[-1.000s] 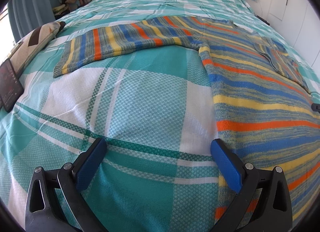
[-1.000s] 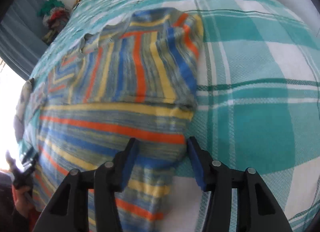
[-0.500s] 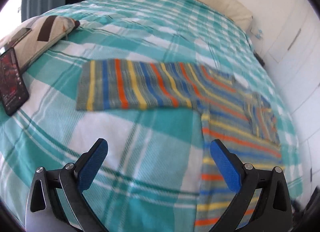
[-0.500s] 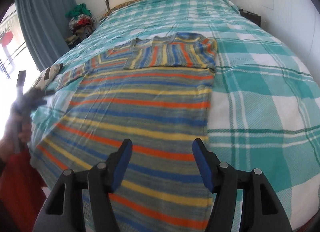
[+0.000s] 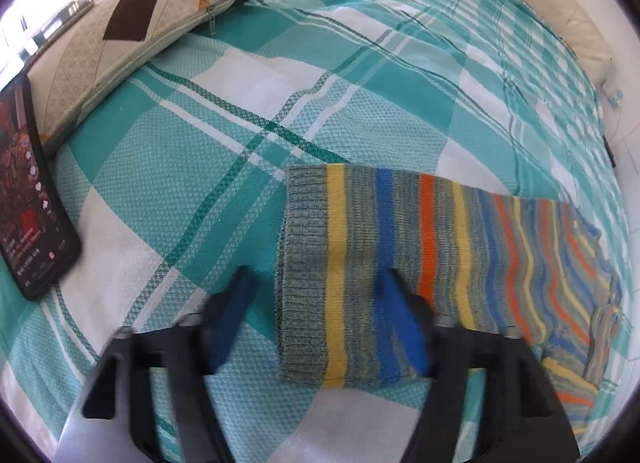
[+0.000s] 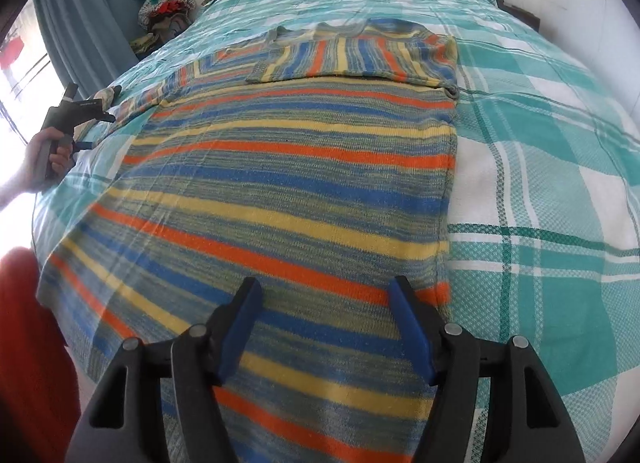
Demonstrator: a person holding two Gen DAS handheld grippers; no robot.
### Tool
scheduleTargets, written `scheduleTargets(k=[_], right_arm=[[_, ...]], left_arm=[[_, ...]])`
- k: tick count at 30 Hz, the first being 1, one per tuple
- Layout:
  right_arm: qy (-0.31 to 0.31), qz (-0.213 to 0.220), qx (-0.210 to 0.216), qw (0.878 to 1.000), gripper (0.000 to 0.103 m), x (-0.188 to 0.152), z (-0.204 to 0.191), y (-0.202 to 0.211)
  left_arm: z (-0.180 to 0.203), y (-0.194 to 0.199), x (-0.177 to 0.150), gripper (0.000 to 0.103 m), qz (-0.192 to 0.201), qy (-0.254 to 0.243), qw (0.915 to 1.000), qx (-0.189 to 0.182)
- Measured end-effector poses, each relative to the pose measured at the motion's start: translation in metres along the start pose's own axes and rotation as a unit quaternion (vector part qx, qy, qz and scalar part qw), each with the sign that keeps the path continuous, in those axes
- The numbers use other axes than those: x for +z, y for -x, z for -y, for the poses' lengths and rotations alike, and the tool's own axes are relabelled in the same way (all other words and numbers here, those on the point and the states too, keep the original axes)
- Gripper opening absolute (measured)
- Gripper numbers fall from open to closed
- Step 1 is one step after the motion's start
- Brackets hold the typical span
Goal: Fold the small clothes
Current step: 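Grasp the remaining sleeve cuff with the left tool, then fold the sleeve across the body toward the collar and open the left tool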
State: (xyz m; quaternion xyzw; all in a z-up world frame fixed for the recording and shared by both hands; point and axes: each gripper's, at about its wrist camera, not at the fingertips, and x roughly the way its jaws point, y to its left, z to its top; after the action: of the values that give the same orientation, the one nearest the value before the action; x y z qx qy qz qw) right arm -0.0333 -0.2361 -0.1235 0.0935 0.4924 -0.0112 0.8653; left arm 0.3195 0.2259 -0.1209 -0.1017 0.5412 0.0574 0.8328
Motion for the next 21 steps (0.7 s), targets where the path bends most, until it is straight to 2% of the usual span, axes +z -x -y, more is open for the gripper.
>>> scheduleTargets(k=[1, 2, 5, 7, 10, 13, 16, 17, 19, 20, 21], right_arm=[[0.001, 0.000, 0.000, 1.000, 0.070, 0.000, -0.001, 0.000], [0.001, 0.000, 0.000, 1.000, 0.071, 0.000, -0.001, 0.000], [0.001, 0.002, 0.002, 1.000, 0.073, -0.001, -0.001, 0.000], [0.002, 0.001, 0.002, 1.000, 0.073, -0.001, -0.002, 0.000], [0.001, -0.001, 0.004, 1.000, 0.073, -0.001, -0.003, 0.000], [-0.001, -0.003, 0.006, 1.000, 0.074, 0.000, -0.002, 0.000], [-0.002, -0.004, 0.006, 1.000, 0.074, -0.002, -0.003, 0.001], [-0.001, -0.004, 0.006, 1.000, 0.074, -0.002, -0.003, 0.001], [0.002, -0.005, 0.005, 1.000, 0.074, -0.004, -0.004, 0.001], [0.003, -0.006, 0.005, 1.000, 0.074, -0.004, -0.003, 0.001], [0.002, -0.006, 0.005, 1.000, 0.074, -0.005, -0.004, 0.002]], left_arm=[[0.003, 0.002, 0.002, 0.005, -0.002, -0.004, 0.9999, 0.015], [0.007, 0.007, 0.005, 0.003, 0.001, -0.003, 0.9997, 0.024], [0.042, 0.045, 0.021, 0.003, 0.052, -0.043, 0.9975, 0.021], [0.081, 0.079, 0.027, 0.003, 0.087, -0.091, 0.9920, -0.012], [0.149, 0.122, 0.022, 0.003, 0.113, -0.162, 0.9775, -0.074], [0.215, 0.138, 0.001, 0.003, 0.112, -0.222, 0.9601, -0.127], [0.265, 0.127, -0.027, 0.004, 0.087, -0.250, 0.9497, -0.167], [0.279, 0.118, -0.036, 0.007, 0.070, -0.260, 0.9465, -0.178], [0.300, 0.094, -0.051, 0.025, 0.029, -0.271, 0.9438, -0.187], [0.303, 0.084, -0.056, 0.050, 0.013, -0.269, 0.9453, -0.184], [0.300, 0.080, -0.060, 0.062, 0.011, -0.261, 0.9472, -0.186]])
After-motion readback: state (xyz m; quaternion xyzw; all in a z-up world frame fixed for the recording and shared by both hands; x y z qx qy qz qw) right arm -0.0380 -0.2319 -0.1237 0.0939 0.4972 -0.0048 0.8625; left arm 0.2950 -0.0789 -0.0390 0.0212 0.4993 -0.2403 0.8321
